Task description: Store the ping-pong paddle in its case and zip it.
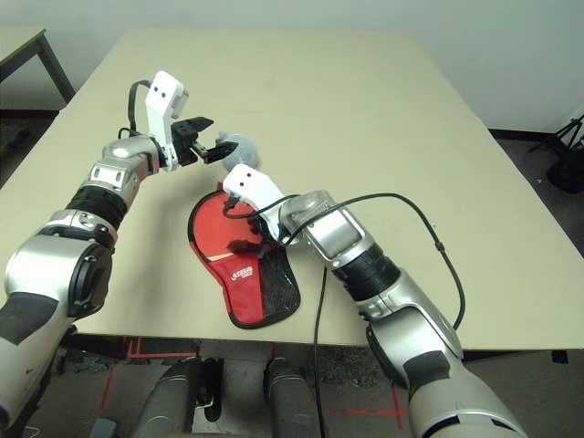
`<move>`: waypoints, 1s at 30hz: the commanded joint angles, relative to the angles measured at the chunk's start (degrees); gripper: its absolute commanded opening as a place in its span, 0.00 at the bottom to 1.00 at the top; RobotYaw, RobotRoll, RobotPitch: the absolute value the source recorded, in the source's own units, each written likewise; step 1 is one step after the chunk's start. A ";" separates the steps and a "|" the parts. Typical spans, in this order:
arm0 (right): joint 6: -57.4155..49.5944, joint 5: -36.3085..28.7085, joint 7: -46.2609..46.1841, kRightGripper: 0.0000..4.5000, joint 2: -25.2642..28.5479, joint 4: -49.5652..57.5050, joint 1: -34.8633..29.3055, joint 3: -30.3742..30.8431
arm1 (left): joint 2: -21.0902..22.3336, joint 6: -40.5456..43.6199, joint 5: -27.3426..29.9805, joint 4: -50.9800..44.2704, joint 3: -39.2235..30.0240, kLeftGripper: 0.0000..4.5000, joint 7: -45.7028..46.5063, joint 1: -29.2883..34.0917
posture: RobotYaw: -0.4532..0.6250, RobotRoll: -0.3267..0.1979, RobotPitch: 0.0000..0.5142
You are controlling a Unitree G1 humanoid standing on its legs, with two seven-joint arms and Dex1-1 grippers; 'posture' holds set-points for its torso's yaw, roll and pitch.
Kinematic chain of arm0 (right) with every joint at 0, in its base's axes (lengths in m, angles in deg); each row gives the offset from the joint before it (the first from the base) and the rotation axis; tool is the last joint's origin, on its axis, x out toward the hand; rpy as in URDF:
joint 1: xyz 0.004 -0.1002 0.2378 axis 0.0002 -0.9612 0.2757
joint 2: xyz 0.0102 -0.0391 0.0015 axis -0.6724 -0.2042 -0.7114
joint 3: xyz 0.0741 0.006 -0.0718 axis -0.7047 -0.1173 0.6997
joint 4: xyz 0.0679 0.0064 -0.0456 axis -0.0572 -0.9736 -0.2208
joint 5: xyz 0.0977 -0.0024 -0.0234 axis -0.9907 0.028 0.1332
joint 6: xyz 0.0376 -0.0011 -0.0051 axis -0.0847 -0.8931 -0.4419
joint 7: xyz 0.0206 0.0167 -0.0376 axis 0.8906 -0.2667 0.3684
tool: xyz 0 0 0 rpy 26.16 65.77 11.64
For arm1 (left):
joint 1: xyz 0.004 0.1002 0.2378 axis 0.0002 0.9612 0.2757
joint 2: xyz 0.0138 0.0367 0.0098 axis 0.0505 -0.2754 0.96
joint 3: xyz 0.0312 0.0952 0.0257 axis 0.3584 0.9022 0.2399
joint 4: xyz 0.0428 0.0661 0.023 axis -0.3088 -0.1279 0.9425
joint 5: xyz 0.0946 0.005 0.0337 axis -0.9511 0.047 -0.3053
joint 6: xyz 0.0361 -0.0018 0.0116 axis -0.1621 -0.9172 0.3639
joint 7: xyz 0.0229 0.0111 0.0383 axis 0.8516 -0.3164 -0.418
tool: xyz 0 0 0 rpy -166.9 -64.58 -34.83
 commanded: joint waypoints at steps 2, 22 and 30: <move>2.22 1.87 -1.35 1.00 1.47 -7.24 7.29 -4.93 | 1.25 3.97 -0.18 -6.26 2.85 1.00 -4.77 4.30 | 0.37 0.62 0.21; 42.36 9.24 -21.91 1.00 -19.91 -62.79 23.47 -20.19 | 0.79 14.05 -2.39 -20.39 11.98 1.00 -5.03 15.78 | 0.44 0.62 0.21; 47.58 11.08 -24.92 1.00 -22.06 -68.04 23.00 -22.71 | 0.47 15.37 -2.63 -23.03 13.27 1.00 -4.65 18.03 | 0.47 0.62 0.22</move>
